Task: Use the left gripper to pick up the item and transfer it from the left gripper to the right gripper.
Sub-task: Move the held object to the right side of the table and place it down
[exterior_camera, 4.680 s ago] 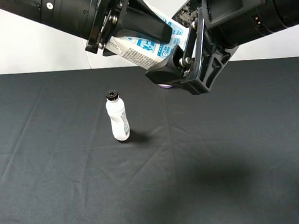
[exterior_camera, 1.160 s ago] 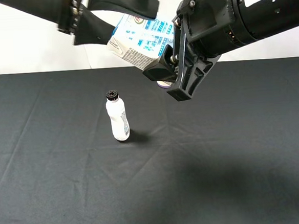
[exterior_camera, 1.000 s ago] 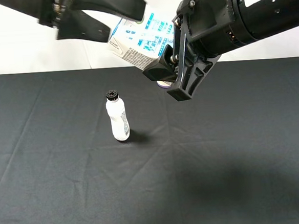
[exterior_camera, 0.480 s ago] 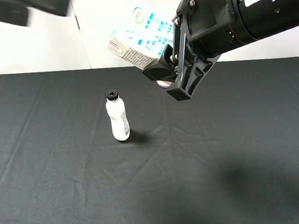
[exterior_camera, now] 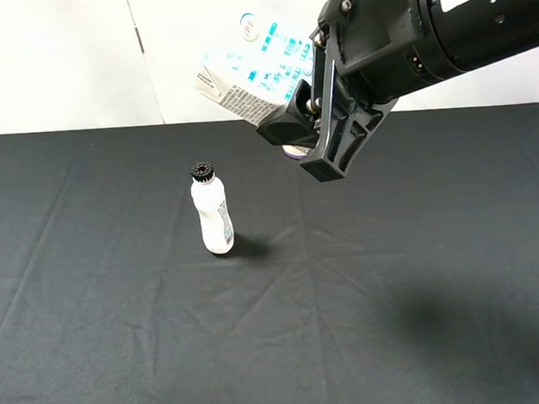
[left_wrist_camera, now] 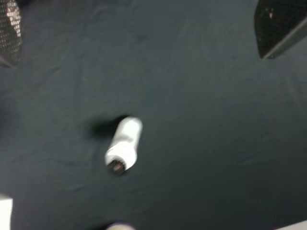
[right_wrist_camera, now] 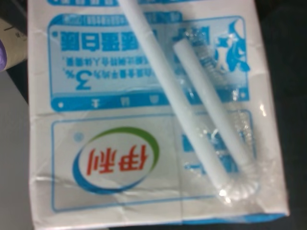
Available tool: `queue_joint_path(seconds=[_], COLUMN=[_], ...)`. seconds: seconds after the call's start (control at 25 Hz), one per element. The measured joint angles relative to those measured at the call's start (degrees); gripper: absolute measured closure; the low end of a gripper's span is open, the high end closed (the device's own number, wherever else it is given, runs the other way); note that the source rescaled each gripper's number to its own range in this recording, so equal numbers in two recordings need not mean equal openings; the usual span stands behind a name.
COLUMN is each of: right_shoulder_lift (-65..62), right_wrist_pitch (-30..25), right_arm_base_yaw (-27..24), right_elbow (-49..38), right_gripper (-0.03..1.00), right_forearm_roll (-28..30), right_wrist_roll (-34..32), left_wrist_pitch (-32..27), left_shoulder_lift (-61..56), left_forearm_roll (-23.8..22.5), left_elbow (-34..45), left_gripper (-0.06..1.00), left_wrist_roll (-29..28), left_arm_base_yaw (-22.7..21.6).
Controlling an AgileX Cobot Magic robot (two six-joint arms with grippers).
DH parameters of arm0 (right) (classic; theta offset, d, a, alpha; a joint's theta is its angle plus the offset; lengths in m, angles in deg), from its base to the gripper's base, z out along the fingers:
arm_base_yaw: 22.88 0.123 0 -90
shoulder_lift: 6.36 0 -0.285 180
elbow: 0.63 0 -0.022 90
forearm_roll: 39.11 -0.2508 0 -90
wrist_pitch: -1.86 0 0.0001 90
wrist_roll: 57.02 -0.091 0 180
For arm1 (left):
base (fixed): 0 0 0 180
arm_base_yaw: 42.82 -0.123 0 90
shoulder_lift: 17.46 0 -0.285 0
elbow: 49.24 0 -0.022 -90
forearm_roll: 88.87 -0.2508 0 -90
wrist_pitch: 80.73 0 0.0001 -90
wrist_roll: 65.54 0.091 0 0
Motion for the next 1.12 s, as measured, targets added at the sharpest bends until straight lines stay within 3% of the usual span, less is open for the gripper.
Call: queue_joint_path(seconds=[0.16,0.36,0.76,1.12], right_shoulder_lift=[0.0,0.0,0.0,0.0], right_wrist_pitch=[0.0,0.0,0.0,0.0], right_arm_base_yaw=[0.0,0.0,0.0,0.0], right_elbow=[0.0,0.0,0.0,0.0], right_gripper=[0.97,0.97,0.97,0.97], right_forearm_roll=[-0.18,-0.62,-1.15,-2.01], right_wrist_roll=[0.0,-0.88,-0.98,-1.32], left_wrist_pitch=[-0.91,-0.91,-0.91,3.17], left_shoulder_lift=[-5.33,-13.36,-30.26,-35.01], left_forearm_roll=[-3.42,-5.3,-6.06,-3.83], left_elbow=[1.19,8.71,28.8,35.2], left_gripper=[0.01,0.01,0.01,0.01], left_wrist_roll=[-3.05,-3.89,-3.93,0.76], left_arm_base_yaw=[0.0,0.0,0.0,0.0])
